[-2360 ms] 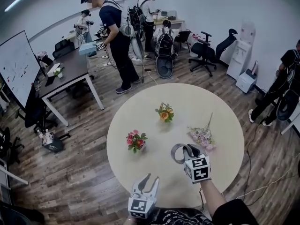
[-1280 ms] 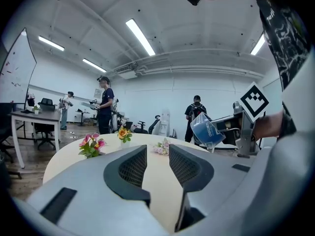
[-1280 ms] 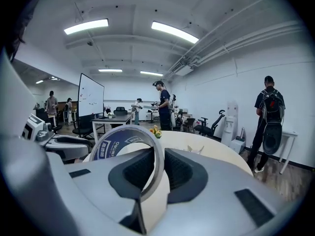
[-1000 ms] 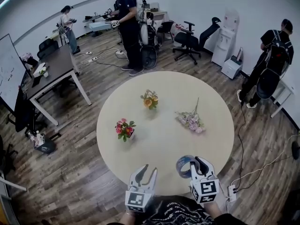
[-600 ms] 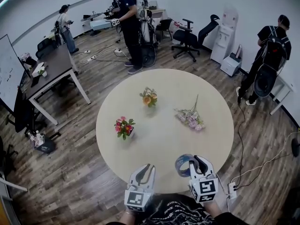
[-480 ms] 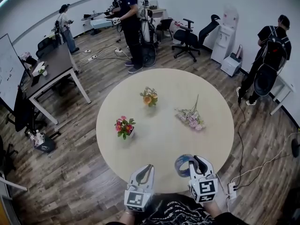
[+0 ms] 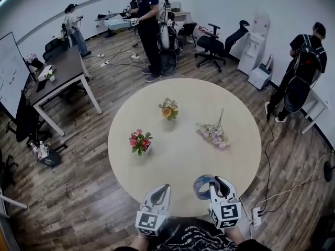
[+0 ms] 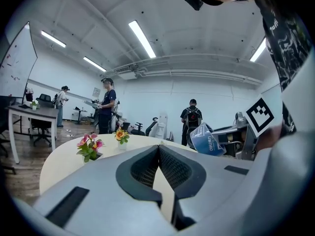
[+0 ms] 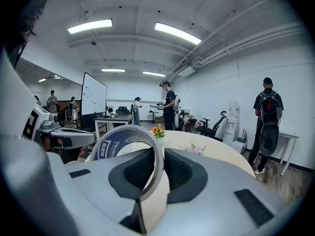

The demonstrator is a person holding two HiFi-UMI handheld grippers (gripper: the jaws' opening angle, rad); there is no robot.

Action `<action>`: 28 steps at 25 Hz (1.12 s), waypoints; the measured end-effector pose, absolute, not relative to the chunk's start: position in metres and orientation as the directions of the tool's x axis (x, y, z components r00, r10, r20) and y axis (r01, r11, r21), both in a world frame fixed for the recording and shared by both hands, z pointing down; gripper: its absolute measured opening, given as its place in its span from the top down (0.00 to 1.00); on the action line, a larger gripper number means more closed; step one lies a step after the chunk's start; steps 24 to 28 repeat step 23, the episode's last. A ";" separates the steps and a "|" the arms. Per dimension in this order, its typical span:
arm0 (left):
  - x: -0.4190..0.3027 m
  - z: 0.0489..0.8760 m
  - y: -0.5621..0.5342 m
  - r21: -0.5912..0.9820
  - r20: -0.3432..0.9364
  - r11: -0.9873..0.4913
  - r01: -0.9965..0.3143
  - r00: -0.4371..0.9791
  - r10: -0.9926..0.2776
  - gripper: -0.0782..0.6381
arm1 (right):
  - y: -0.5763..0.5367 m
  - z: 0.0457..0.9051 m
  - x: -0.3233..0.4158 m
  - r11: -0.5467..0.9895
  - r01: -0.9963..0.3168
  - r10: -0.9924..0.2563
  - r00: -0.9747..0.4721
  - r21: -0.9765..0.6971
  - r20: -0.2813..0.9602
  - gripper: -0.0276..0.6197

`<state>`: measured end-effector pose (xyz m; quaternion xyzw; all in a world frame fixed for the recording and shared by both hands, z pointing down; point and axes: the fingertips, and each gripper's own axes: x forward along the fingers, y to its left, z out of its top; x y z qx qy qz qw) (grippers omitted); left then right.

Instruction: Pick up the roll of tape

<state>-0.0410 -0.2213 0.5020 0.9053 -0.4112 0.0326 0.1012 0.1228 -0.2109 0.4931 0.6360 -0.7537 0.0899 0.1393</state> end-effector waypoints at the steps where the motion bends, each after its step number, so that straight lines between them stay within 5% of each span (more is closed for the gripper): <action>1: -0.041 0.502 -0.222 0.158 0.141 -0.641 -0.751 0.660 -0.738 0.86 | -0.211 0.493 0.124 0.174 -0.984 -0.934 -0.150 0.044 0.324 0.85; 28: -0.031 0.501 -0.223 0.139 0.146 -0.664 -0.734 0.679 -0.720 0.86 | -0.211 0.494 0.124 0.166 -0.985 -0.937 -0.147 0.035 0.317 0.85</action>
